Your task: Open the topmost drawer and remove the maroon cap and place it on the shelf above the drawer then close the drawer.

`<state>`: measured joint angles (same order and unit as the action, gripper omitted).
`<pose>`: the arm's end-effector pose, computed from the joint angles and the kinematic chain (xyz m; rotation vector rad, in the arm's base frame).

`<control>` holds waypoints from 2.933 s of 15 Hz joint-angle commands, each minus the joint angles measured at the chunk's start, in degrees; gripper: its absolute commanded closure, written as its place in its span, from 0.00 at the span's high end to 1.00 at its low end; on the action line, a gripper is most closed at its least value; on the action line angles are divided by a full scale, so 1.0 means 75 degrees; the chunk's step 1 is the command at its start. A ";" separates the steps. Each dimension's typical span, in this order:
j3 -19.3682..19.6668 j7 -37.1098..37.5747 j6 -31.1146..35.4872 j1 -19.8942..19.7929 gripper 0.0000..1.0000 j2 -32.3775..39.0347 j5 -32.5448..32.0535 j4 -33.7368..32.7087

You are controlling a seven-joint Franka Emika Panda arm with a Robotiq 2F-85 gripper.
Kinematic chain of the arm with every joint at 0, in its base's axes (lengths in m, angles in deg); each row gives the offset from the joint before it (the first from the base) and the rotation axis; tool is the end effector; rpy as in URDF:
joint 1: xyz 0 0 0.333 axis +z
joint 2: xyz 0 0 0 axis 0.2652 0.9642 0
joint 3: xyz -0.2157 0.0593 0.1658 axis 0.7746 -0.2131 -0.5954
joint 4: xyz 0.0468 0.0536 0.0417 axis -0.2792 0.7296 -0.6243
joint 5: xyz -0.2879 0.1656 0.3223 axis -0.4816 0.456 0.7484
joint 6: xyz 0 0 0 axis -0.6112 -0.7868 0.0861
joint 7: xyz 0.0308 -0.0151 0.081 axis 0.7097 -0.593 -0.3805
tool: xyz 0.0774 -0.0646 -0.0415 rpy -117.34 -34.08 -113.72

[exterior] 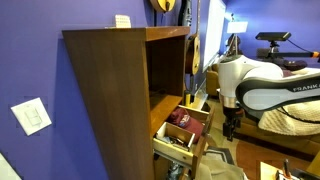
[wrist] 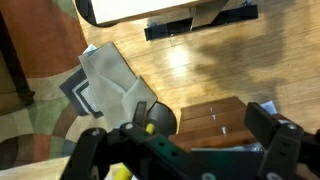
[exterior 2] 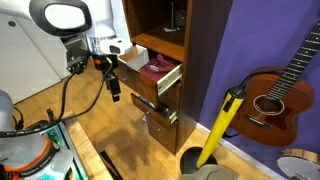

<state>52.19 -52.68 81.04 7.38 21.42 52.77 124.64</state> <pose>0.4298 -0.0823 0.3647 2.9728 -0.2757 -0.2412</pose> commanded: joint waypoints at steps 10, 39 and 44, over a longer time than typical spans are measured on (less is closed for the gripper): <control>-0.0301 0.0389 0.0558 0.0082 1.00 0.0290 -0.1071 -0.1861; 0.0691 -0.3809 0.5634 0.1211 1.00 0.2296 0.1439 -0.1280; 0.0828 -0.4264 0.6200 0.1333 1.00 0.2395 0.1763 -0.1094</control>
<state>56.86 -81.39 124.25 15.96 38.99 63.50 114.81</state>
